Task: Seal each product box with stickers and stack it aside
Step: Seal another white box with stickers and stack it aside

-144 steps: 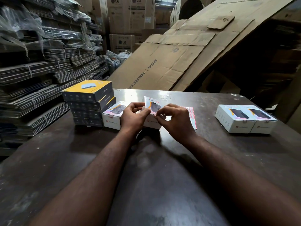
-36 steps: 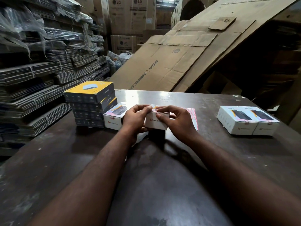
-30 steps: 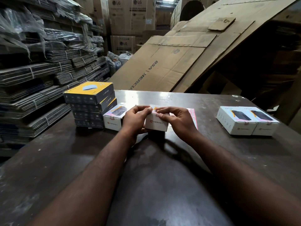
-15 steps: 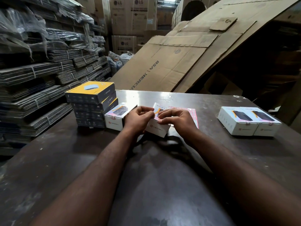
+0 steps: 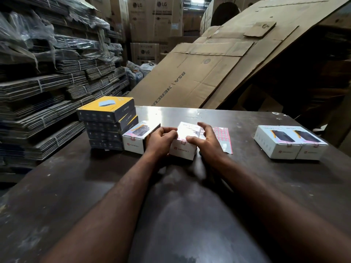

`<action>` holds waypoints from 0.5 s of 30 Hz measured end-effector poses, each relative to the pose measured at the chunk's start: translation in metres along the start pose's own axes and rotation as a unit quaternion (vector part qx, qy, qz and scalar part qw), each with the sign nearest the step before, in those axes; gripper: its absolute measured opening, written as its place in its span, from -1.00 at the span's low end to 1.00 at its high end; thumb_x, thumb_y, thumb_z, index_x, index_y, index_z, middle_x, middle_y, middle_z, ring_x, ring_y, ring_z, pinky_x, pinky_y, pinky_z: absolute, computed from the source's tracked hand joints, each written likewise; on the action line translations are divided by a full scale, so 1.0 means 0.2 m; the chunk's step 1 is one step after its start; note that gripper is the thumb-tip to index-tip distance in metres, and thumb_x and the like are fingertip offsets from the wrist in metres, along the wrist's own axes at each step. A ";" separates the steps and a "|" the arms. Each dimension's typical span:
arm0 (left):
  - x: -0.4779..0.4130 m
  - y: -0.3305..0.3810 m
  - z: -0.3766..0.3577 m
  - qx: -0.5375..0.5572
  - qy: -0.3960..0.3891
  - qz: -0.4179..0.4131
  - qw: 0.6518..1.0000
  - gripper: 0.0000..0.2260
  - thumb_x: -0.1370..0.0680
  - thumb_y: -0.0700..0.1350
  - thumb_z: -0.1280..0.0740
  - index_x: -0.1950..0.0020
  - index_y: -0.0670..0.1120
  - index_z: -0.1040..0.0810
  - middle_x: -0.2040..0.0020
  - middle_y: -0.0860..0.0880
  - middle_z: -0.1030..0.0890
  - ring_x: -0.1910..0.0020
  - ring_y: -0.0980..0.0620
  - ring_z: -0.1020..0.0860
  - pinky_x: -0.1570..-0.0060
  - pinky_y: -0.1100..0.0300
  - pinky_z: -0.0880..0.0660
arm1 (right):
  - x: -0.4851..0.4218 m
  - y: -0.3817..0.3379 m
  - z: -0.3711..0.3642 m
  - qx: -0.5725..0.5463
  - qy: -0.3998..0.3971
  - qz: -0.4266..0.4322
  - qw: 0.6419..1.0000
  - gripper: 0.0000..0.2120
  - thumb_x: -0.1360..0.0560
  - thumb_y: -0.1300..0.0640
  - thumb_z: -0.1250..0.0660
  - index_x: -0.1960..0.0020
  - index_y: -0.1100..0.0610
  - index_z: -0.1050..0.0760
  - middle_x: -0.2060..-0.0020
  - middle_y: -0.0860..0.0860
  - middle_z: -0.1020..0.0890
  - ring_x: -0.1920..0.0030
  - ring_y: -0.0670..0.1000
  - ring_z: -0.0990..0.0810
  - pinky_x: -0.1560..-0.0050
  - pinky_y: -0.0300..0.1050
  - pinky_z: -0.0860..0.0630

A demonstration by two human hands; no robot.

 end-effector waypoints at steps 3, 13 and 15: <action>0.01 0.01 -0.01 0.013 -0.010 -0.005 1.000 -0.88 -0.49 -0.17 -0.37 0.03 0.01 -0.63 0.21 0.07 -0.63 0.16 -0.03 -0.60 0.09 0.02 -0.57 | 0.00 0.01 -0.02 -0.062 -0.030 -0.023 0.997 -0.11 -0.27 0.03 -0.46 -0.54 0.01 -0.18 -0.22 -0.02 -0.50 -0.27 0.04 -0.53 -0.33 0.11 -0.50; 0.06 0.05 -0.02 0.058 -0.034 -0.023 0.997 -0.83 -0.55 -0.26 -0.34 -0.03 0.00 -0.60 0.09 0.00 -0.61 0.20 0.03 -0.59 0.29 0.10 -0.61 | 0.01 -0.03 -0.02 -0.157 -0.061 0.003 0.986 -0.12 -0.37 0.28 -0.43 -0.56 -0.02 -0.08 -0.16 -0.11 -0.54 -0.12 -0.03 -0.63 -0.09 -0.12 -0.61; 0.07 0.05 -0.02 0.059 -0.034 -0.022 0.997 -0.83 -0.55 -0.26 -0.34 -0.03 0.00 -0.59 0.10 -0.01 -0.61 0.20 0.02 -0.58 0.29 0.10 -0.60 | 0.01 -0.02 -0.01 -0.152 -0.066 0.015 0.986 -0.15 -0.46 0.39 -0.40 -0.57 -0.01 -0.07 -0.14 -0.13 -0.52 -0.07 -0.12 -0.62 0.05 -0.27 -0.59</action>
Point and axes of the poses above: each hand's wrist, its own x-axis away from the middle knuckle, its own z-axis out of the back of the hand, y = z × x, the point moved 3 cm from there along -x, towards the middle knuckle
